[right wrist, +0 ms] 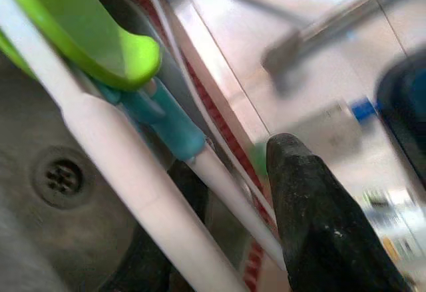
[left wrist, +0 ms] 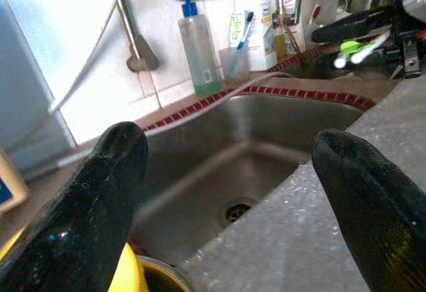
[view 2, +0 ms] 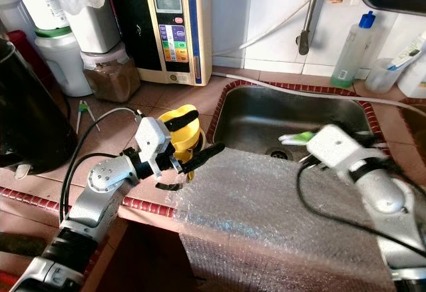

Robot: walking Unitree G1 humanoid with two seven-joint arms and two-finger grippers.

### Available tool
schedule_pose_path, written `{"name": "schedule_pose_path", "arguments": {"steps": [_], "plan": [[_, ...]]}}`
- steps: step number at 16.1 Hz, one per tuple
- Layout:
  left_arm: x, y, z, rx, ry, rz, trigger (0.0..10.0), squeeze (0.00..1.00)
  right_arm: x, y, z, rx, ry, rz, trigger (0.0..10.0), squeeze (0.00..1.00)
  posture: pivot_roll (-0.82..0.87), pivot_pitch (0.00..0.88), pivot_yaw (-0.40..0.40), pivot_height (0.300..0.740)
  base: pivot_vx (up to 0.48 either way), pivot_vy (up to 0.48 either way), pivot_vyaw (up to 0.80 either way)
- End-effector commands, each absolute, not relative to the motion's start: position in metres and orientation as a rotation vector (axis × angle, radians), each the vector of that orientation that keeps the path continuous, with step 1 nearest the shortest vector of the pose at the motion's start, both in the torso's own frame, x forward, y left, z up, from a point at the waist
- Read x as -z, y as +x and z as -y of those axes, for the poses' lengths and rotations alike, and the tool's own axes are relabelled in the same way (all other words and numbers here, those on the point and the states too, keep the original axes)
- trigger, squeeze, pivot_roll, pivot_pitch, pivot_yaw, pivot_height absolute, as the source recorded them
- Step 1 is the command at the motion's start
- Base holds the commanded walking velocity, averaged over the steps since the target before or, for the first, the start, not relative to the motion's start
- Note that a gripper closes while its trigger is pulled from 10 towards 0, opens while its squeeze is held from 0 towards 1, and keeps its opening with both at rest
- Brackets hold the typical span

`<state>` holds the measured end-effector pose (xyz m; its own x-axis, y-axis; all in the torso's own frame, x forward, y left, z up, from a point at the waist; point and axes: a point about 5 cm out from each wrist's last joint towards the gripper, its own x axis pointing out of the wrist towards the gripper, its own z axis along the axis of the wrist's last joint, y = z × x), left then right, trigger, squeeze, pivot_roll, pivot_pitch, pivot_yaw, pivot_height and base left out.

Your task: Kitchen organization

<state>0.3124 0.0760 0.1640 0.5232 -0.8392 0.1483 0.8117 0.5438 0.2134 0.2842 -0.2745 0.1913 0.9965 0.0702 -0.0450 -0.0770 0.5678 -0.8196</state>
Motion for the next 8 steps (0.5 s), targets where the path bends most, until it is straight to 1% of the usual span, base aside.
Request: {"name": "schedule_pose_path", "arguments": {"steps": [1, 4, 5, 6, 8], "plan": [[-0.169, 0.311, -0.078, 0.989, 0.101, 0.24, 10.0, 1.0, -0.199, 0.286, 0.289, 0.014, -0.939, -0.005, 0.0, 0.0, -0.07, 0.038, 0.084, 0.74, 0.0, 0.0, 0.0], [-0.169, 0.308, -0.078, 0.995, 0.086, 0.193, 10.0, 1.0, -0.2, 0.29, 0.315, 0.178, -0.819, -0.004, 0.0, 0.0, -0.06, 0.047, 0.094, 0.74, 0.0, 0.0, 0.0], [-0.168, 0.306, -0.078, 1.014, 0.089, 0.168, 10.0, 1.0, -0.2, 0.291, 0.319, 0.21, -0.78, 0.003, 0.0, 0.0, -0.05, 0.049, 0.094, 0.74, 0.0, 0.0, 0.0], [-0.168, 0.301, -0.079, 1.052, 0.094, 0.117, 10.0, 1.0, -0.196, 0.295, 0.33, 0.266, -0.711, -0.006, 0.0, 0.0, -0.04, 0.054, 0.094, 0.74, 0.0, 0.0, 0.0], [-0.165, 0.297, -0.081, 1.079, 0.124, 0.069, 10.0, 1.0, -0.191, 0.298, 0.335, 0.312, -0.603, -0.005, 0.0, 0.0, -0.04, 0.055, 0.093, 0.74, 0.0, 0.0, 0.0]]}}
